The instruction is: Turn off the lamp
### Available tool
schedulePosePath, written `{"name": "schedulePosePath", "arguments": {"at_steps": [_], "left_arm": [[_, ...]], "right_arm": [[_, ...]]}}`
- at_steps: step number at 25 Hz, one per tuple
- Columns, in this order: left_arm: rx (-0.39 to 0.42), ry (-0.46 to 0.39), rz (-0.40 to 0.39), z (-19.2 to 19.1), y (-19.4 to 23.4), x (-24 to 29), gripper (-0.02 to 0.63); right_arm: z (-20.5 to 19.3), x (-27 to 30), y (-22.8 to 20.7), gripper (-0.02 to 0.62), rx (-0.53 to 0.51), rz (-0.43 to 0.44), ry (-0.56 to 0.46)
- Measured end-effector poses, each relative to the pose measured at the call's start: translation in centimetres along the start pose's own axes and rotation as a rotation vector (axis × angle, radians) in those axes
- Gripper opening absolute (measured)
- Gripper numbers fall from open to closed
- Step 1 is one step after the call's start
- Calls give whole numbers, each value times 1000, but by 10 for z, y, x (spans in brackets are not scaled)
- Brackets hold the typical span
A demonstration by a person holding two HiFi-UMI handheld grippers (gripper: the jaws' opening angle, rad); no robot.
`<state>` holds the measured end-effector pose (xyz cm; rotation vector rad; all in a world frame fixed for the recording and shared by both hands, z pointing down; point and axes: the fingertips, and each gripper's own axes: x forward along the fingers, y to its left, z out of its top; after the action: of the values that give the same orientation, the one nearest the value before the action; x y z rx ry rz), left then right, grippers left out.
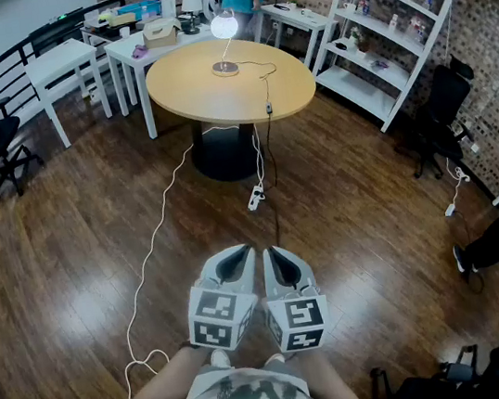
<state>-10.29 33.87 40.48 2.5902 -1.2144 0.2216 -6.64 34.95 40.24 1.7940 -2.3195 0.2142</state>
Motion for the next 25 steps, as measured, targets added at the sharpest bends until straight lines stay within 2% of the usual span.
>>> {"name": "schedulePosePath", "arguments": {"at_steps": [7,16,21,25], "left_arm": [[-6,-1,-3,-1,23,-6,-4],[-2,-3,-2,1,36,8,-5],[4,10,10,0,51,37,-4],[23,8,18,17,58,71,-4]], "right_arm": [[0,10,19,0,-19,-7,5],[2,32,15,0,-10,-4,3],[-4,57,-4,0,3,-6,-3],[7,87,-29,0,19,3,-18]]}}
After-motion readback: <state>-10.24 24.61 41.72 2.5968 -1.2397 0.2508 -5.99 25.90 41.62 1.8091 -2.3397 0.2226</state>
